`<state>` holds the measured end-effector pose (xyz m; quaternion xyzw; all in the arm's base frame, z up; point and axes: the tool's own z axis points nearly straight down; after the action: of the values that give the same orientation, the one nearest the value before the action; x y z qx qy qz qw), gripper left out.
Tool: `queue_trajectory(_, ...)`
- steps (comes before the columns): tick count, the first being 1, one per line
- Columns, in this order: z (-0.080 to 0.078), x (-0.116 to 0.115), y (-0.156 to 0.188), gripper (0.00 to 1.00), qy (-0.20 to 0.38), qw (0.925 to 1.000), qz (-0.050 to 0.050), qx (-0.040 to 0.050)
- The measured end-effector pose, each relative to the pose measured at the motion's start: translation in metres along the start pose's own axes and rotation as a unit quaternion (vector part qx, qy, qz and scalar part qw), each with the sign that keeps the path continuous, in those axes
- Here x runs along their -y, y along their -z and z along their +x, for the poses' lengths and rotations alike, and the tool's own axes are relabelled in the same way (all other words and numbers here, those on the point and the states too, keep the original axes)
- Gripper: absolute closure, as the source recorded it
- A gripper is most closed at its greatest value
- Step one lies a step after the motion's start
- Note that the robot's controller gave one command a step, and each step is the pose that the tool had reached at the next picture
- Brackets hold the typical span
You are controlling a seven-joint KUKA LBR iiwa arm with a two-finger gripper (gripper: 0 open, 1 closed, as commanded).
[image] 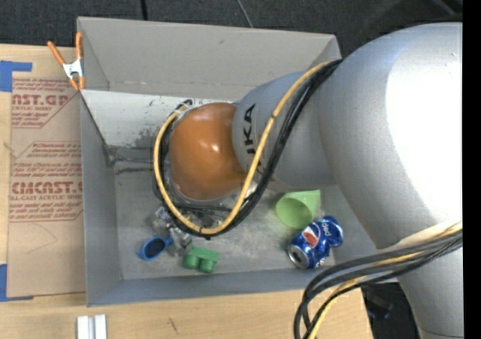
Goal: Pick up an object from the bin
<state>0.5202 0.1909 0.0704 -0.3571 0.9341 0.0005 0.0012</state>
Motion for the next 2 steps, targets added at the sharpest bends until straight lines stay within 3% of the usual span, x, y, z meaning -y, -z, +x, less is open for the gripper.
queue_trajectory(1,0.057,0.034,0.089,1.0,0.398,0.9172,0.0,-0.0001)
queue_trajectory(2,0.018,0.003,0.04,1.0,0.394,0.9192,-0.003,0.0004)
